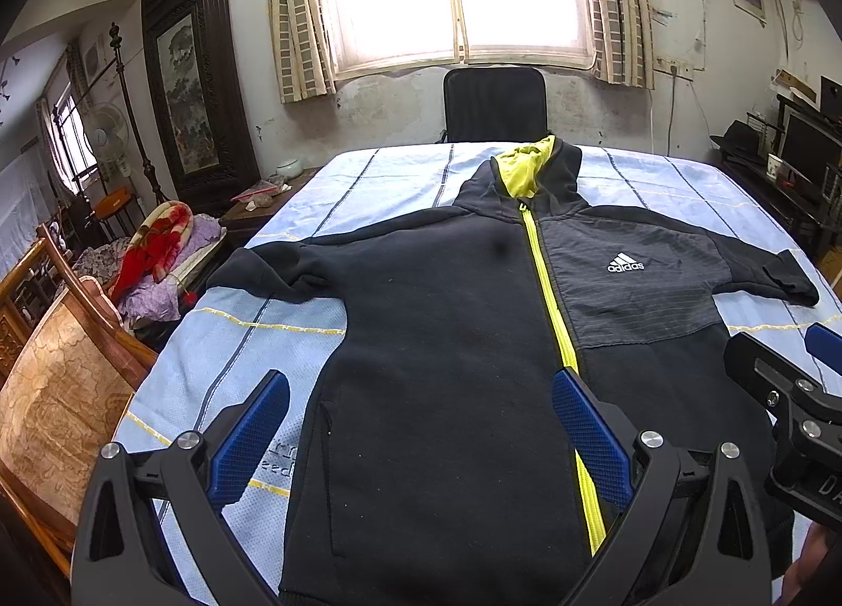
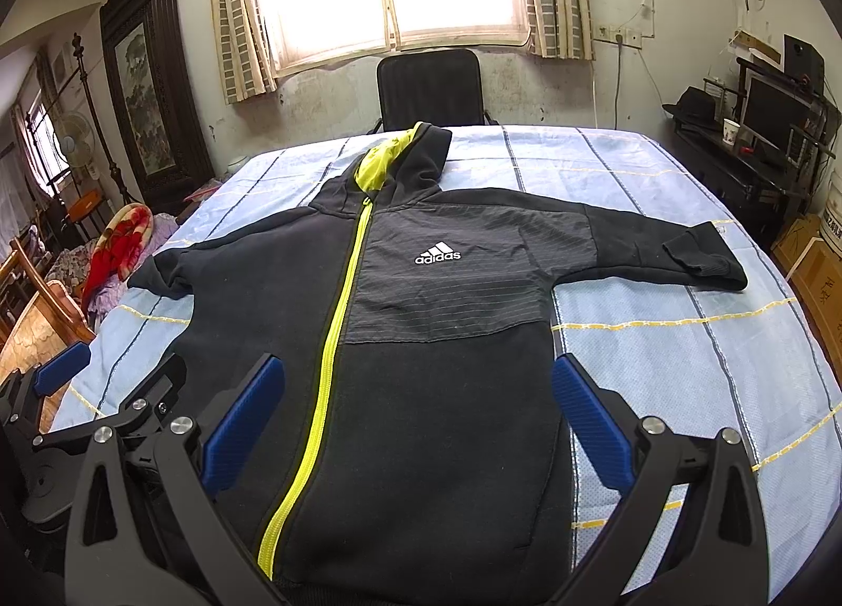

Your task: Fold large clothes

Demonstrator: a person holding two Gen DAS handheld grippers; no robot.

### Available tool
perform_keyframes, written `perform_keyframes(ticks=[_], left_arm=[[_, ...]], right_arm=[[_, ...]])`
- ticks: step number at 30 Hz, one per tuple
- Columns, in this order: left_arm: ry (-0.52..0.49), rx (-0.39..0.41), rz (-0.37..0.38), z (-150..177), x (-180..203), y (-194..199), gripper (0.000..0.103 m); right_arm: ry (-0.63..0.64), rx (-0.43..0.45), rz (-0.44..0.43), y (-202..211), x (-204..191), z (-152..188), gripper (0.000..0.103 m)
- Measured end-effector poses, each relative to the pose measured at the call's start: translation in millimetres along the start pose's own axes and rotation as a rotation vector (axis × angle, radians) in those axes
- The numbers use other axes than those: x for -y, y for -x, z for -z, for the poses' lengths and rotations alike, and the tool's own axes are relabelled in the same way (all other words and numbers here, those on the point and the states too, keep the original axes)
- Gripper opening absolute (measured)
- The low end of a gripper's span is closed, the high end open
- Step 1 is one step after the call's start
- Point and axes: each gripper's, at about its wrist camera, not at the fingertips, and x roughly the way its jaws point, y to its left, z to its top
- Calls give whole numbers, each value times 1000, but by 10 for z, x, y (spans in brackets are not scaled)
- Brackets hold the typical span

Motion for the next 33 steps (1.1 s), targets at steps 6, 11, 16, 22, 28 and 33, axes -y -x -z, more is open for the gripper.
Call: perform_keyframes(ticks=[6, 11, 16, 22, 28, 33], left_arm=[[1, 0, 0, 1, 0, 0, 100], [1, -1, 1, 1, 0, 1, 100], [2, -1, 2, 0, -1, 4, 100], [1, 2, 4, 17, 17, 3, 100], [-4, -16, 14, 32, 33, -33, 100], [19, -56, 29, 37, -35, -127, 100]], right_arm=[[0, 0, 0, -1, -8, 4, 99], [1, 0, 1, -1, -8, 4, 99], [0, -1, 3, -1, 1, 5, 99], [1, -3, 5, -21, -8, 28, 99], [1, -2, 8, -30, -2, 36, 99], [-6, -11, 6, -29, 5, 44, 99]])
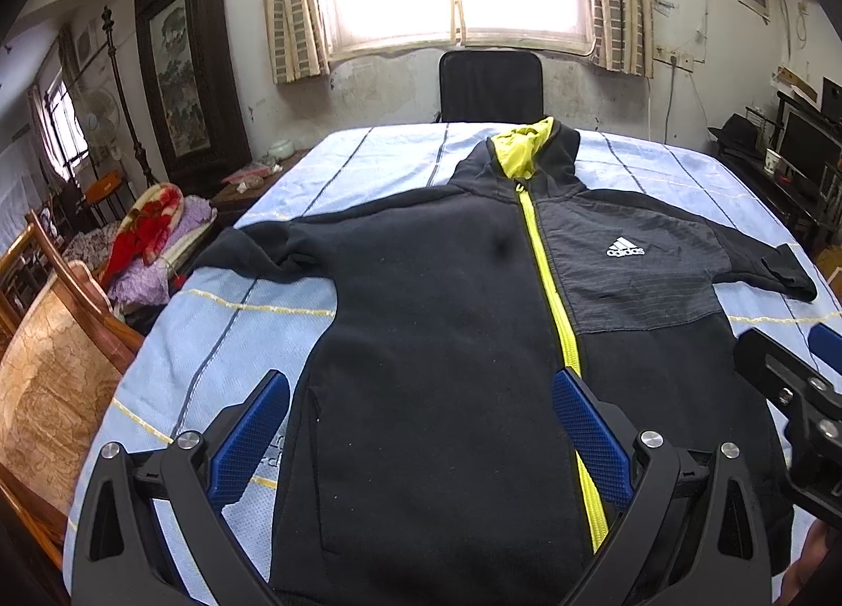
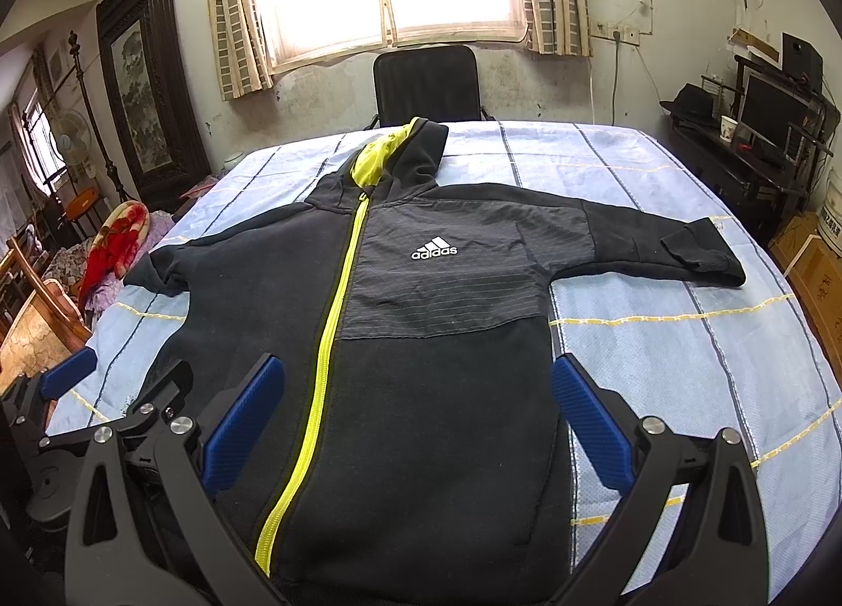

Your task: Fold large clothes

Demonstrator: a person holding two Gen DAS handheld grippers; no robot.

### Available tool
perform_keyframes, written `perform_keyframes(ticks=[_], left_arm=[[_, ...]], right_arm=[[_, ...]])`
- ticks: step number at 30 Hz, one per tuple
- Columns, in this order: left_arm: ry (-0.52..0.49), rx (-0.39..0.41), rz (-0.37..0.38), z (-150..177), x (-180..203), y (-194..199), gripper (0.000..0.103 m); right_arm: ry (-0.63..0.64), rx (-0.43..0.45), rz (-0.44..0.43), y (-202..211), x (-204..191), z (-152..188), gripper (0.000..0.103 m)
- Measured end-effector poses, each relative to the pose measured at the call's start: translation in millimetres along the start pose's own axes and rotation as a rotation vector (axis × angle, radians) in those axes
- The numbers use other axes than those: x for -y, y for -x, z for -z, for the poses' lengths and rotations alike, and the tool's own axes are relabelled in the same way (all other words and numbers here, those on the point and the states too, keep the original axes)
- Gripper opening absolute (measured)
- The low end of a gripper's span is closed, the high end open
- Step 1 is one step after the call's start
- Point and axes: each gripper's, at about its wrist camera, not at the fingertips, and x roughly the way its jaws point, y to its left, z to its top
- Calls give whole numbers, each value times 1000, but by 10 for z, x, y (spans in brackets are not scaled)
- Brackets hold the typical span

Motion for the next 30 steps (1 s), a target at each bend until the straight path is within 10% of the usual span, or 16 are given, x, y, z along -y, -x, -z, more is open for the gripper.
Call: perform_keyframes(ticks=[30], left_arm=[[-11, -15, -22, 181, -117, 227, 100]], right_arm=[[33, 29, 49, 234, -118, 103, 99]])
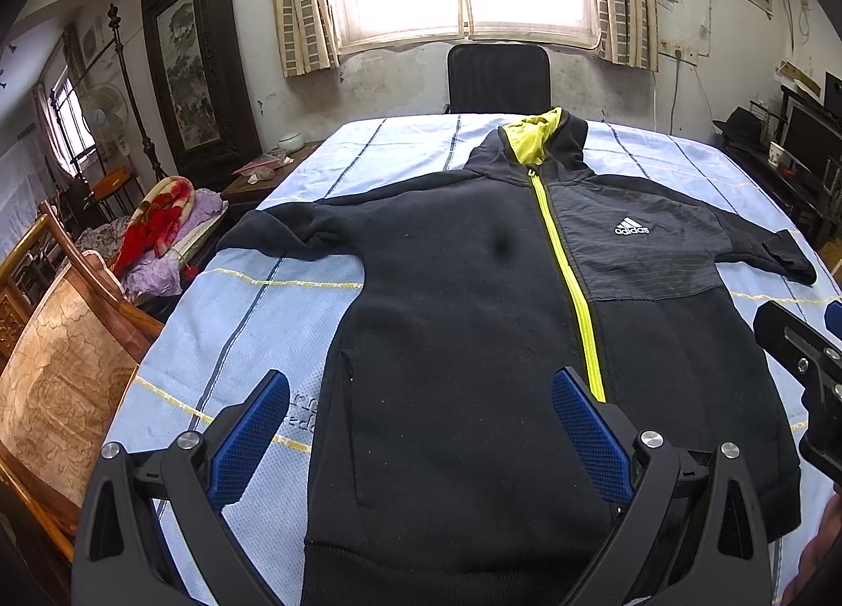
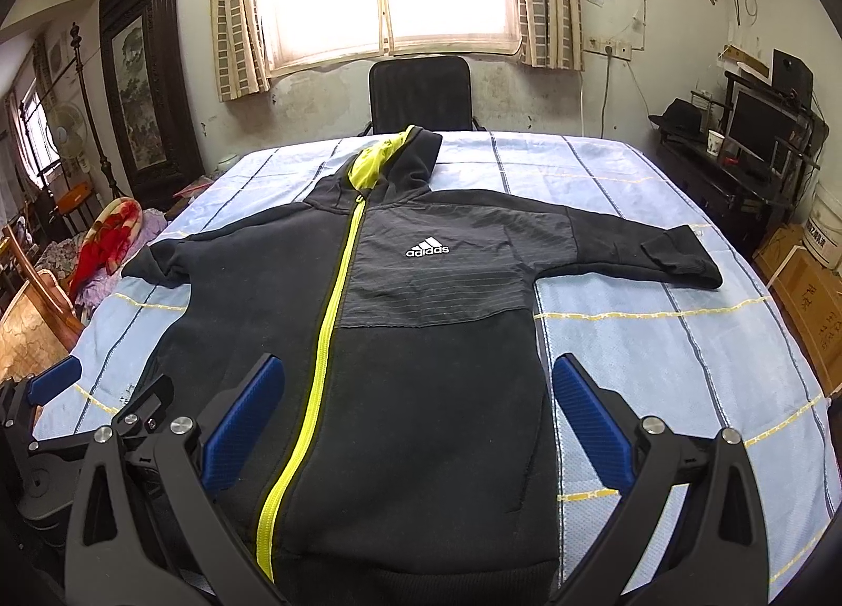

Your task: Fold large clothes

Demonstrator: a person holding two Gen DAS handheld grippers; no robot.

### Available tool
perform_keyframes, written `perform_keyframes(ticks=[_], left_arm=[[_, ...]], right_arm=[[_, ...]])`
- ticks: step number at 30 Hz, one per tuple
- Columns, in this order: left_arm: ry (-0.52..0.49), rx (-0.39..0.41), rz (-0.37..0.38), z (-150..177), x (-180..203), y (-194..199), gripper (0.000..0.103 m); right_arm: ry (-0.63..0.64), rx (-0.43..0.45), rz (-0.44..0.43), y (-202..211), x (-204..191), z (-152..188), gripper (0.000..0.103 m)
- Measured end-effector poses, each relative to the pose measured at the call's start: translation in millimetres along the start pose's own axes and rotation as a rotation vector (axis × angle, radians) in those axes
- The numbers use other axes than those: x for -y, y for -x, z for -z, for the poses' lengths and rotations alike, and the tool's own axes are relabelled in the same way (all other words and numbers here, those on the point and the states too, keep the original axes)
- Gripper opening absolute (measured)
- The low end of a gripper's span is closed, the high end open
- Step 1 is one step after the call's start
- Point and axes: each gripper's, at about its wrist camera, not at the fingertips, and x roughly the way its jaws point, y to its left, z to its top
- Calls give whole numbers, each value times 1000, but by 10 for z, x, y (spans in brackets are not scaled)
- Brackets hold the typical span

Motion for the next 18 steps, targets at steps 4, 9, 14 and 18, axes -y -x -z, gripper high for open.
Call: perform_keyframes(ticks=[4, 9, 14, 18], left_arm=[[-5, 1, -6, 13, -8, 1, 100], [-9, -27, -2, 84, -61, -21, 100], [3, -122, 19, 276, -276, -119, 100], [51, -212, 54, 476, -516, -267, 100]], right_arm=[[6, 1, 6, 2, 3, 11, 99], [11, -16, 7, -2, 33, 71, 99], [-28, -94, -116, 18, 265, 254, 99], [-45, -160, -188, -6, 498, 496, 97]])
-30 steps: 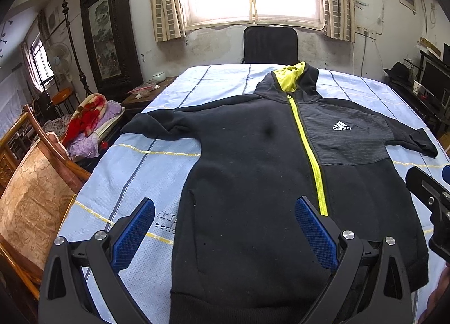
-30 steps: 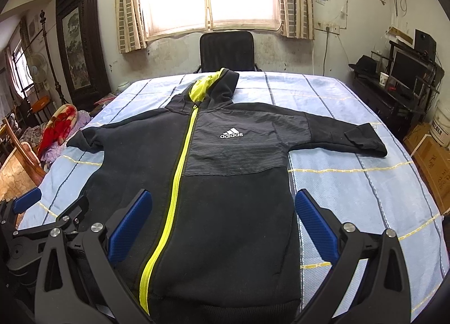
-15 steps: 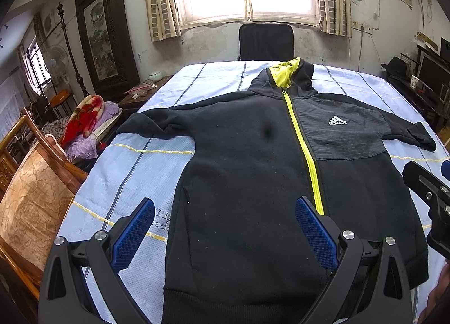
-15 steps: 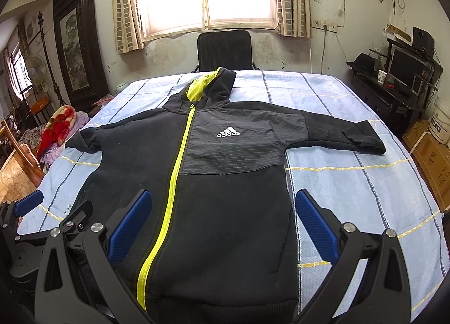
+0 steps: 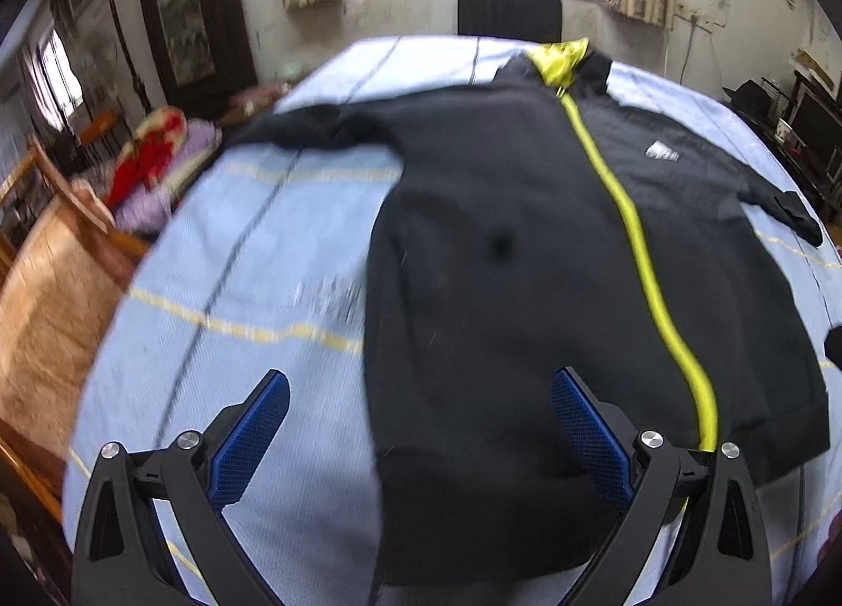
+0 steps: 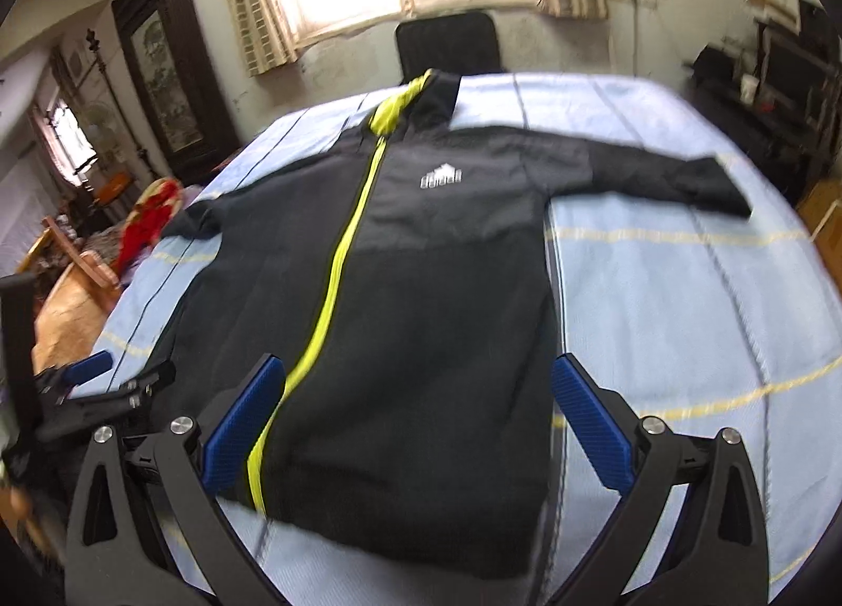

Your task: Fold large clothes

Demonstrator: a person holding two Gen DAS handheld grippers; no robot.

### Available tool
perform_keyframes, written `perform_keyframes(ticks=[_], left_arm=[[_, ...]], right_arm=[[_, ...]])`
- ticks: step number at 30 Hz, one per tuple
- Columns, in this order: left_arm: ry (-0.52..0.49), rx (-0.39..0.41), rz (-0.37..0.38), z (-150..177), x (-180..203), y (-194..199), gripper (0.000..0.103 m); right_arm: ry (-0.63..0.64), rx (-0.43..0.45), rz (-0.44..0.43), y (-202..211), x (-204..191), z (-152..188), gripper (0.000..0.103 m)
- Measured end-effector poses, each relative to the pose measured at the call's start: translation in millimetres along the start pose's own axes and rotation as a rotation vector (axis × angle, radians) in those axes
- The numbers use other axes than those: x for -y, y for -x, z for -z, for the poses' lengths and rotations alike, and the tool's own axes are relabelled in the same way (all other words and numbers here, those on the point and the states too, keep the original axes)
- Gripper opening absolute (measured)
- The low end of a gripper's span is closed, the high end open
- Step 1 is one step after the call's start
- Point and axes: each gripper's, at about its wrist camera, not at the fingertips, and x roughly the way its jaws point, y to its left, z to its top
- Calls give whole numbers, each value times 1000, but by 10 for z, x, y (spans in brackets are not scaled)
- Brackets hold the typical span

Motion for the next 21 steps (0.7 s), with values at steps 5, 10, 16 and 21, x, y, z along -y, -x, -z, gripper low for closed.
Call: perform_keyframes(ticks=[5, 10, 16, 21], left_arm=[[35, -82, 64, 109, -114, -184, 96], [30, -114, 126, 139, -120, -263, 83], [-14, -94, 130, 147, -17, -214, 47], [-56, -63, 94, 178, 99, -139, 30]], right_arm=[[-46, -81, -25, -161, 148, 164, 72], [-57, -95, 20, -161, 262, 241, 70], [-70, -132, -6, -224, 374, 316, 38], [-26, -102, 8, -165, 275, 303, 17]])
